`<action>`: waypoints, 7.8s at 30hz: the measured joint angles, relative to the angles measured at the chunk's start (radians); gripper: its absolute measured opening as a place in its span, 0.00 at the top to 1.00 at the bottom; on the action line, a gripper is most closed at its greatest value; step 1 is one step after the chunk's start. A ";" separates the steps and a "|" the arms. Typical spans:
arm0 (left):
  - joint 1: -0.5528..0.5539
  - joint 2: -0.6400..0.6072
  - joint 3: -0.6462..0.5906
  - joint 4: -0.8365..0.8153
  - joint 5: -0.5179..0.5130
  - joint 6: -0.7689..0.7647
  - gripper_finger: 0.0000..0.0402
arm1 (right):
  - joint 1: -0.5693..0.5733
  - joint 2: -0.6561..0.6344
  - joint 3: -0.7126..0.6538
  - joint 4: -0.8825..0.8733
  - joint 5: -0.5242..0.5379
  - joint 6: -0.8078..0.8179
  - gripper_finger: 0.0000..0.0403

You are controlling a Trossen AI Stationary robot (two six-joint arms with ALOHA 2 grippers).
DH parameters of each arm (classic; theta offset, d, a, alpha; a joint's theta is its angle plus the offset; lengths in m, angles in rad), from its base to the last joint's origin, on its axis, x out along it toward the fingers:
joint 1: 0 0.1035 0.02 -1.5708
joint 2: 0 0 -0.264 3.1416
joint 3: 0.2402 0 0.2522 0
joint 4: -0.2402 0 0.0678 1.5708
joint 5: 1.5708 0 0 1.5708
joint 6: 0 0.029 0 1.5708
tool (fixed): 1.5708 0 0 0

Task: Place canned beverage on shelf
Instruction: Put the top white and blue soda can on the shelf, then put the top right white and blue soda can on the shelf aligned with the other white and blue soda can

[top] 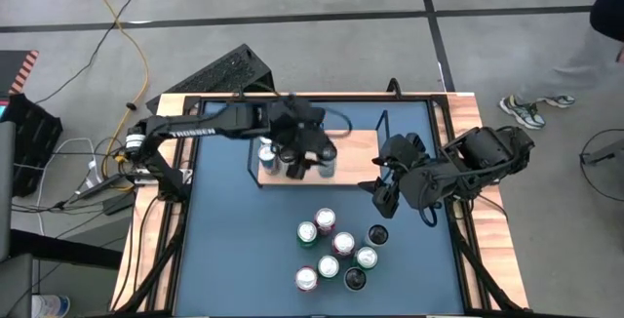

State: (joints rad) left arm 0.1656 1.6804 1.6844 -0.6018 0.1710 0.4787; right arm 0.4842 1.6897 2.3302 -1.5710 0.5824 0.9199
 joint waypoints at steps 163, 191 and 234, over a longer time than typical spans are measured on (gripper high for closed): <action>0.387 0.185 0.185 -0.101 0.206 0.229 0.23 | -0.127 0.000 0.000 0.000 0.177 -0.123 0.25; 0.324 -0.346 0.350 -0.396 0.104 -0.016 0.23 | -0.843 -0.003 -0.733 0.700 -0.249 -0.810 0.32; 0.233 -0.354 0.257 -0.408 0.209 -0.093 0.23 | -0.776 -0.223 -0.774 0.769 -0.400 -0.752 0.91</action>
State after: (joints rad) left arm 0.3990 1.3260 1.9415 -1.0103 0.3798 0.3861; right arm -0.2923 1.4664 1.5565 -0.8021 0.1822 0.1680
